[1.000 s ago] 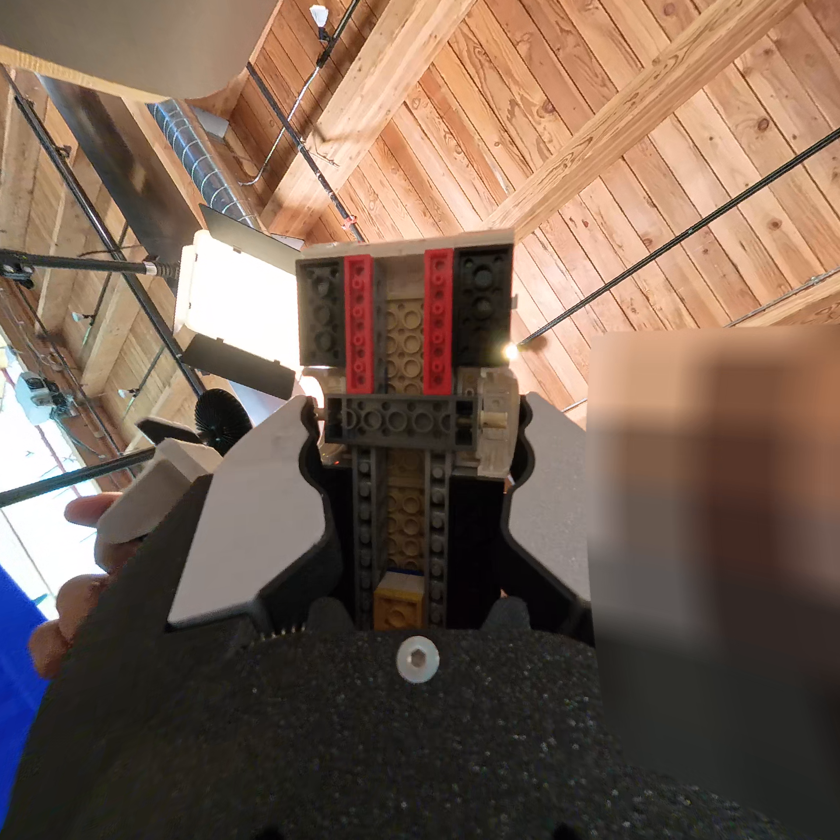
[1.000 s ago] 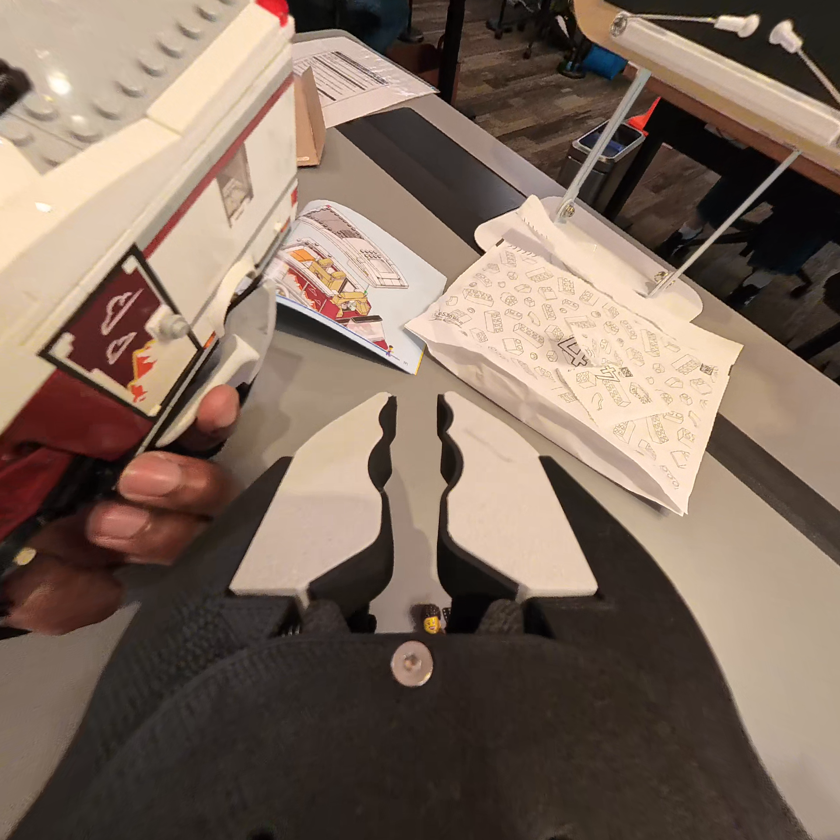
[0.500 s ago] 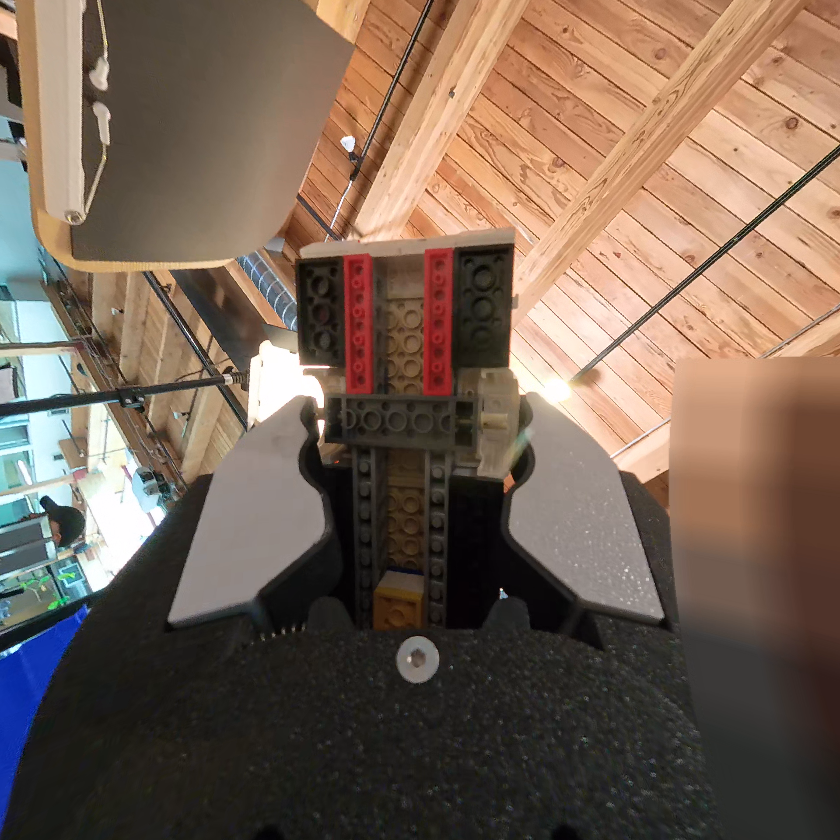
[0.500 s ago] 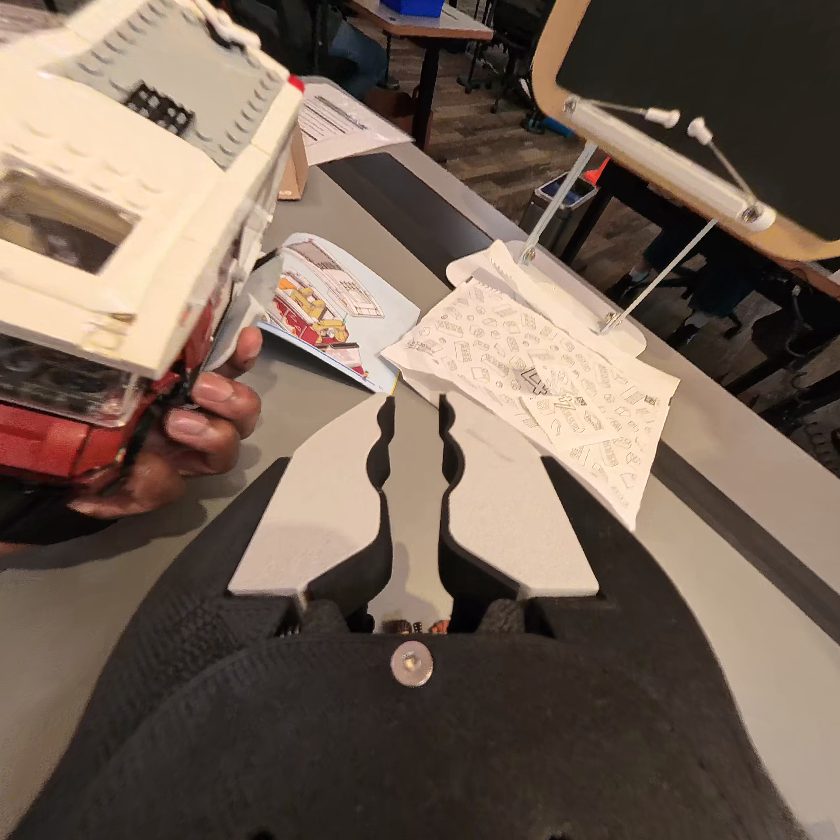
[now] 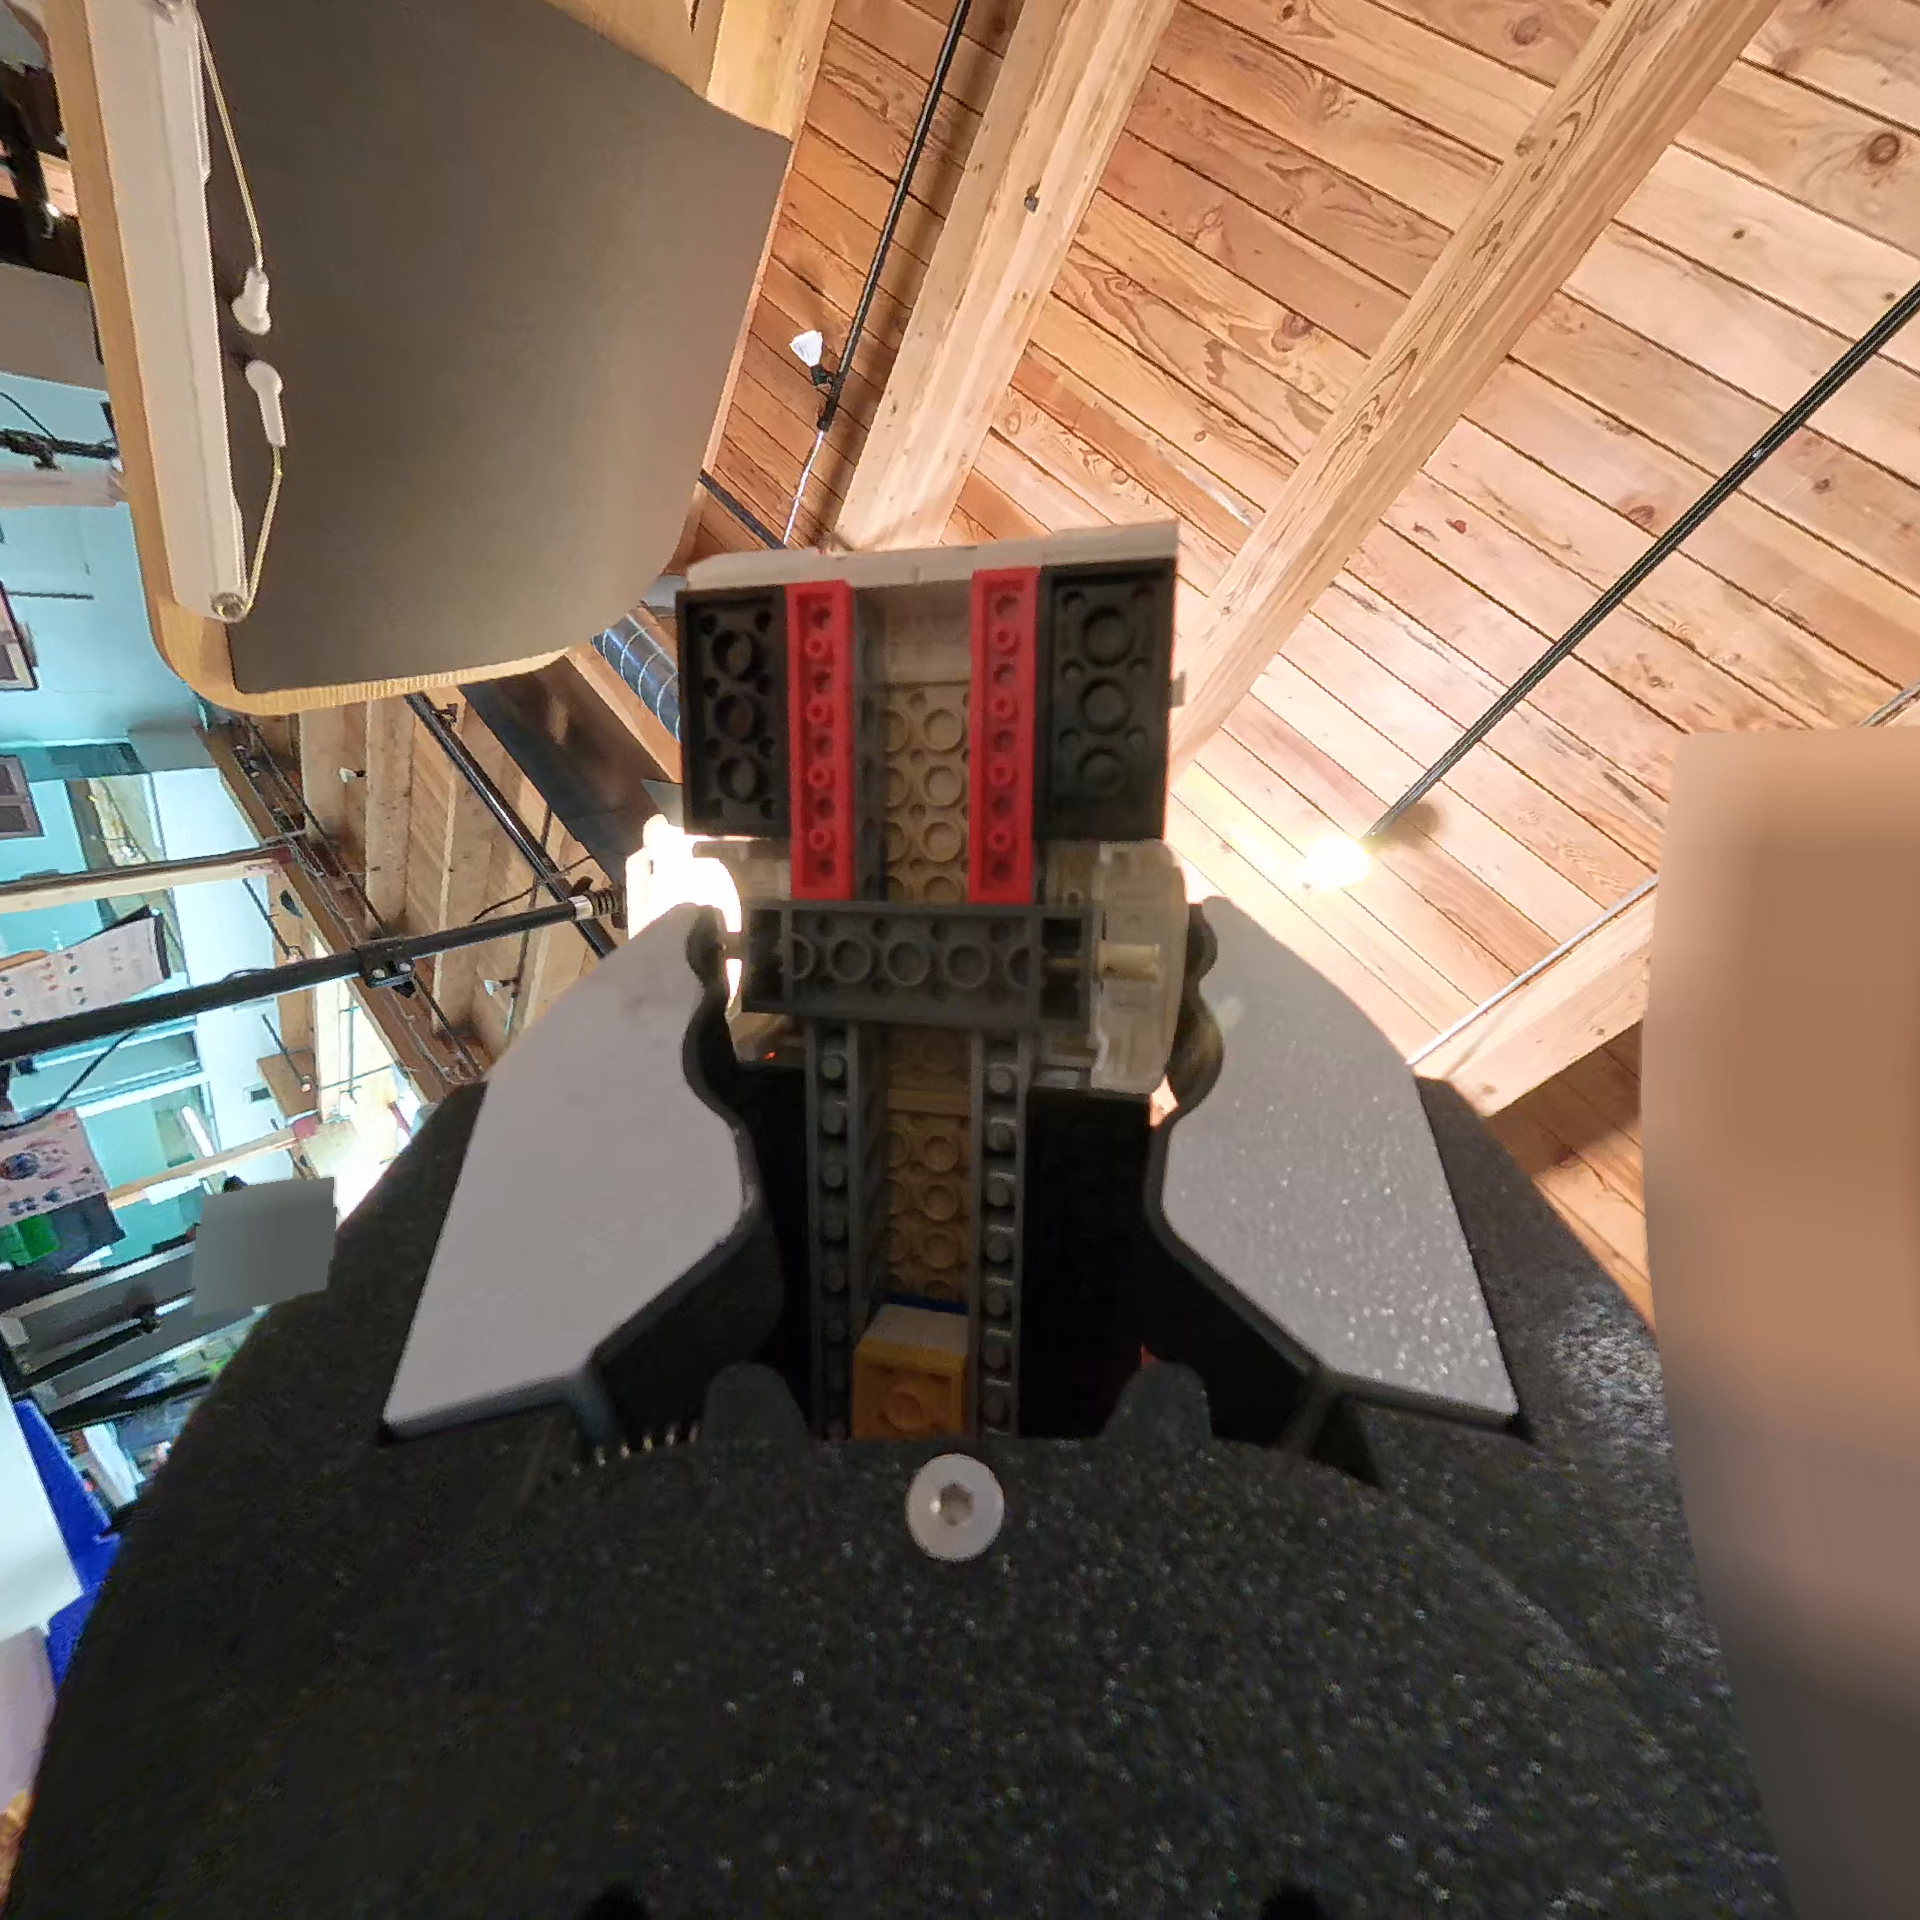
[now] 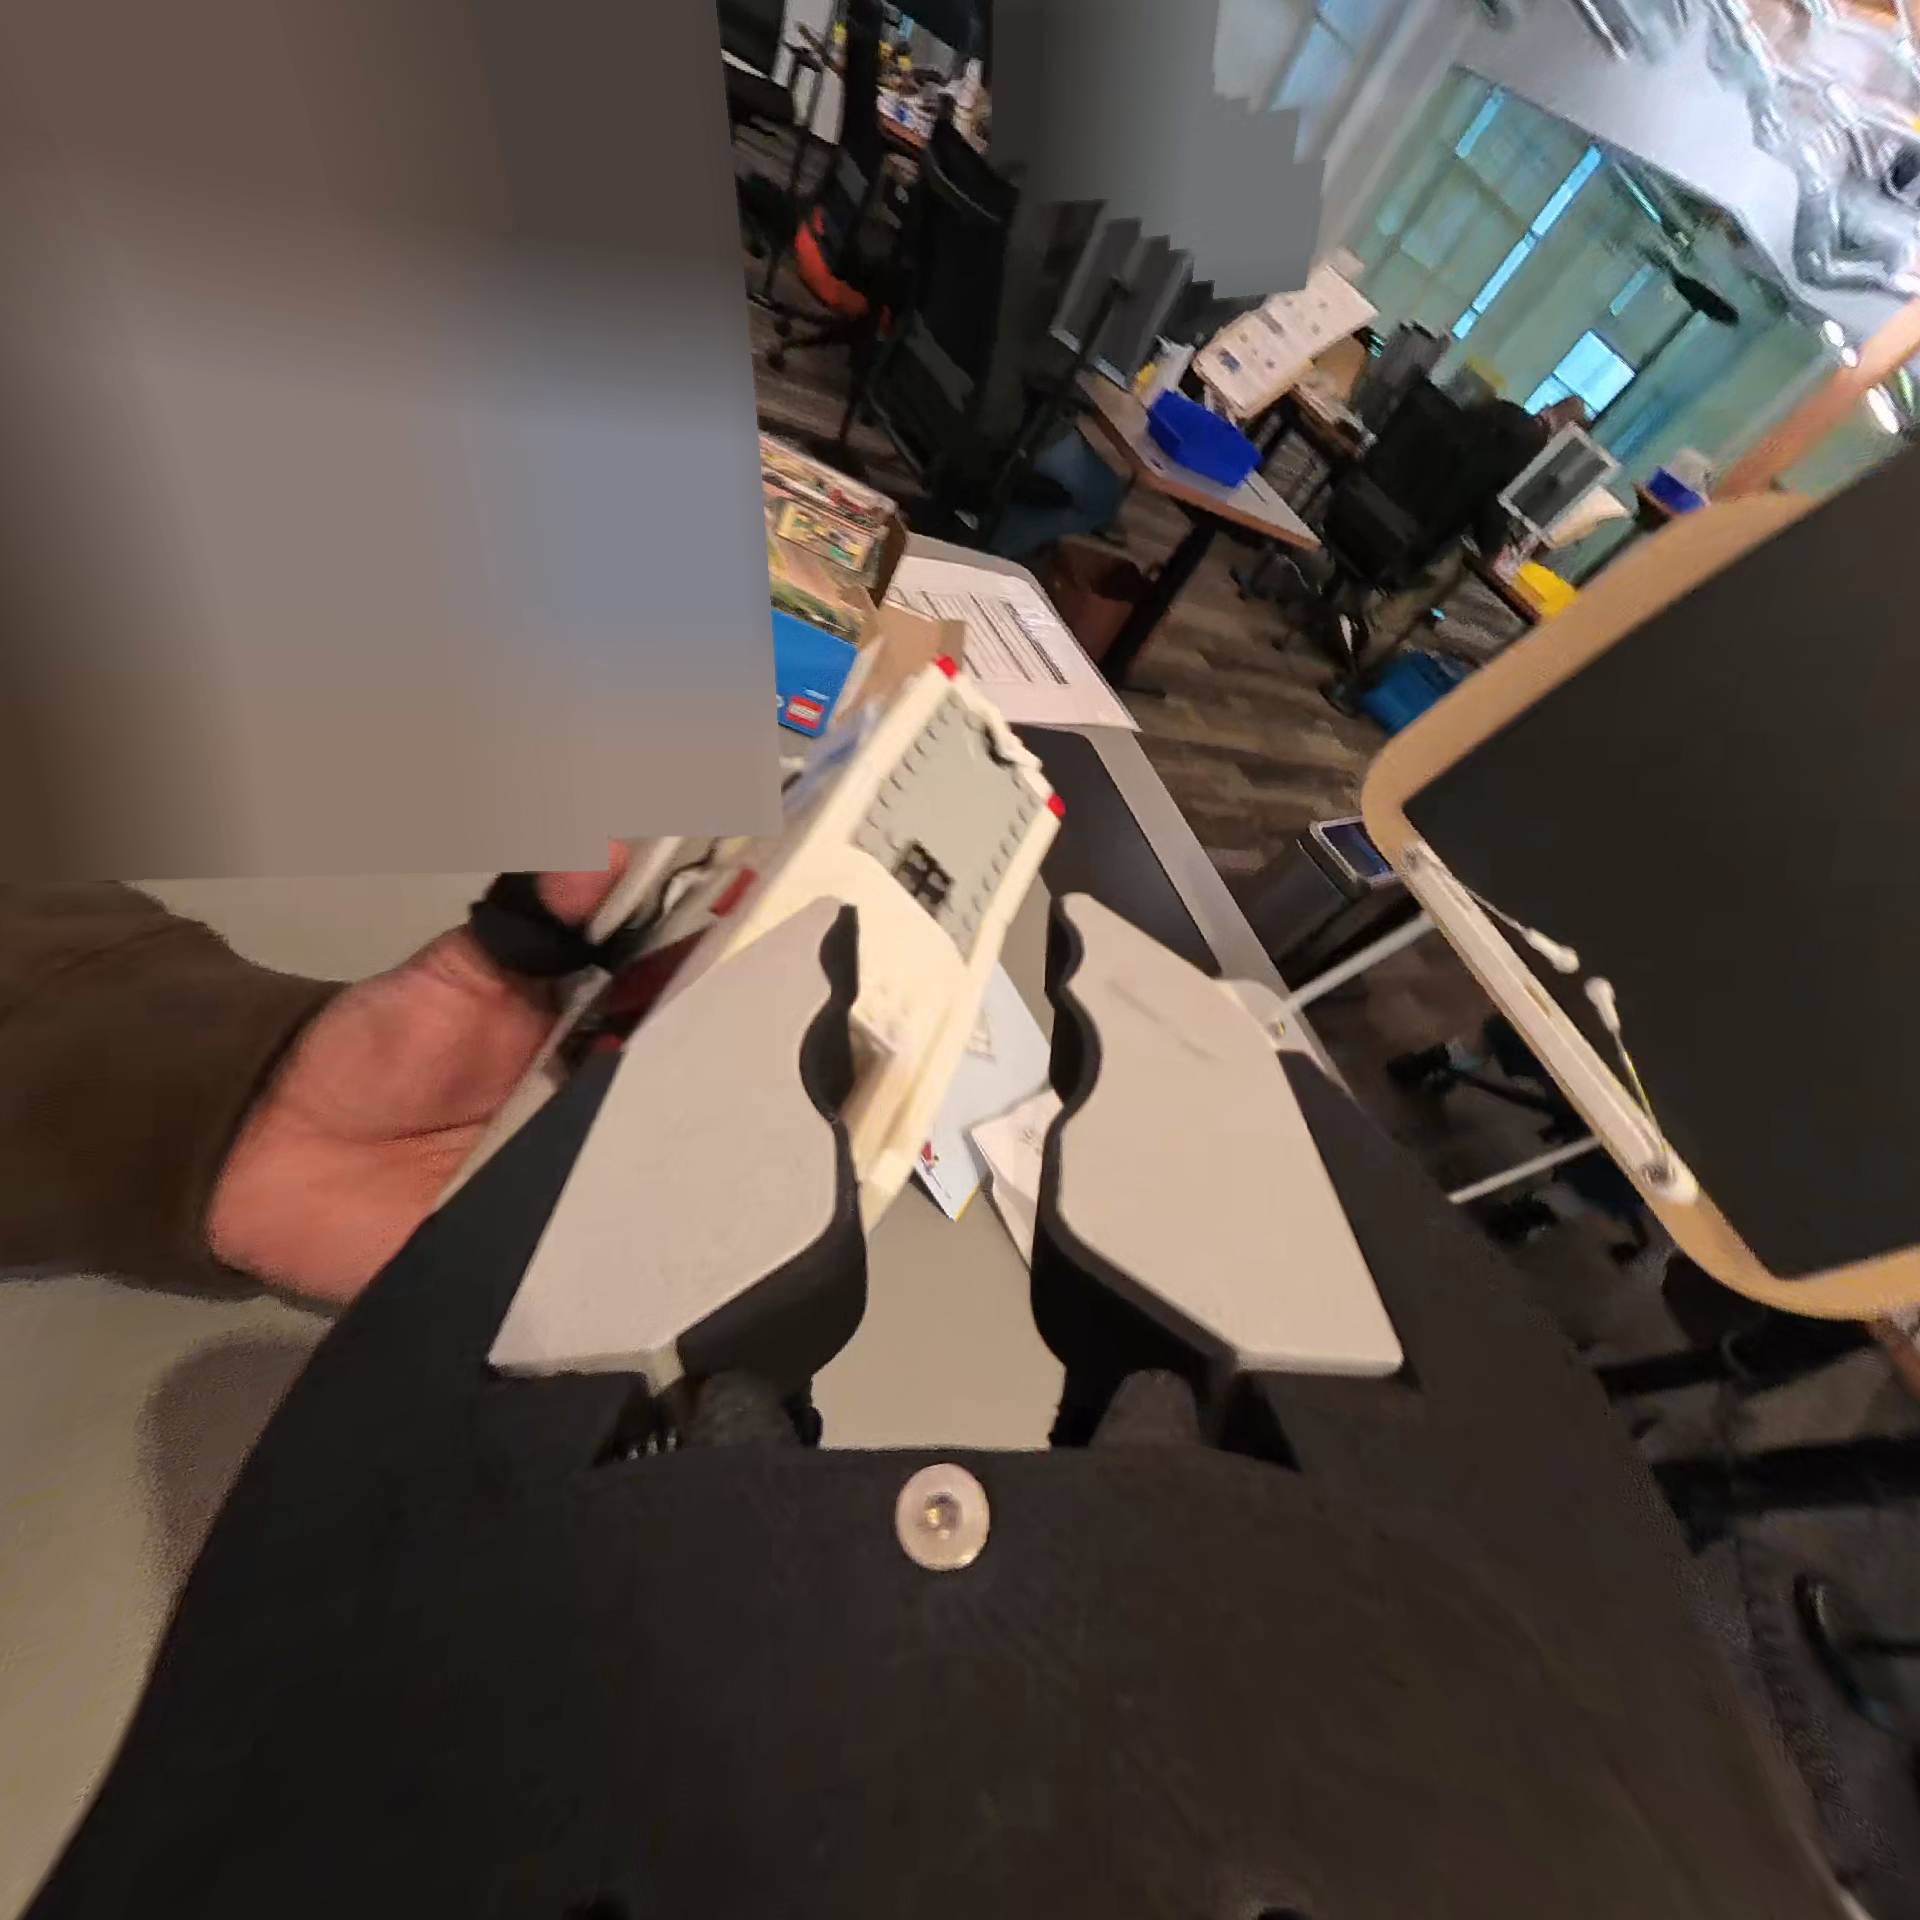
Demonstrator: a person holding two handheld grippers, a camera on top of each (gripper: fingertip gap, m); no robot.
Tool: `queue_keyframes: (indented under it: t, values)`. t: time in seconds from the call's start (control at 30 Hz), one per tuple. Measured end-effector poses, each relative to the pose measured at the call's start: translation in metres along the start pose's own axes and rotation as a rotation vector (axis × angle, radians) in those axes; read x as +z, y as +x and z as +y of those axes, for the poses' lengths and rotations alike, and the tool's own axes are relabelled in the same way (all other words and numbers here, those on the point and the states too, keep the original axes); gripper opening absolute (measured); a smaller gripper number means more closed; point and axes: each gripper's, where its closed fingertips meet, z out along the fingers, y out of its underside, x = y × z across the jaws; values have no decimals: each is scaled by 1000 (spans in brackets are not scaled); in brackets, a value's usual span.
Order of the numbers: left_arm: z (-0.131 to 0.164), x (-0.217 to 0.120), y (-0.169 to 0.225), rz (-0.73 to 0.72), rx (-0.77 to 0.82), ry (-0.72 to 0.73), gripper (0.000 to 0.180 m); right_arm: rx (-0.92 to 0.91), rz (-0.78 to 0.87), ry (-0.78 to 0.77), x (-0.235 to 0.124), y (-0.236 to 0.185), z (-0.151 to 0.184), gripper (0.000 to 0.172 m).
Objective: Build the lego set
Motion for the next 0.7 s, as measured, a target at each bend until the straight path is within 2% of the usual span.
queue_keyframes:
  t: [0.13,0.37,0.7]
  values:
    - [-8,1,4,-7,76,19,83,-96,-54,-72,9,-27,3,49]
    - [-14,2,9,-3,154,29,83,-270,19,-211,30,-42,19,57]
    - [-12,3,10,1,171,26,83,-330,70,-268,43,-41,31,48]
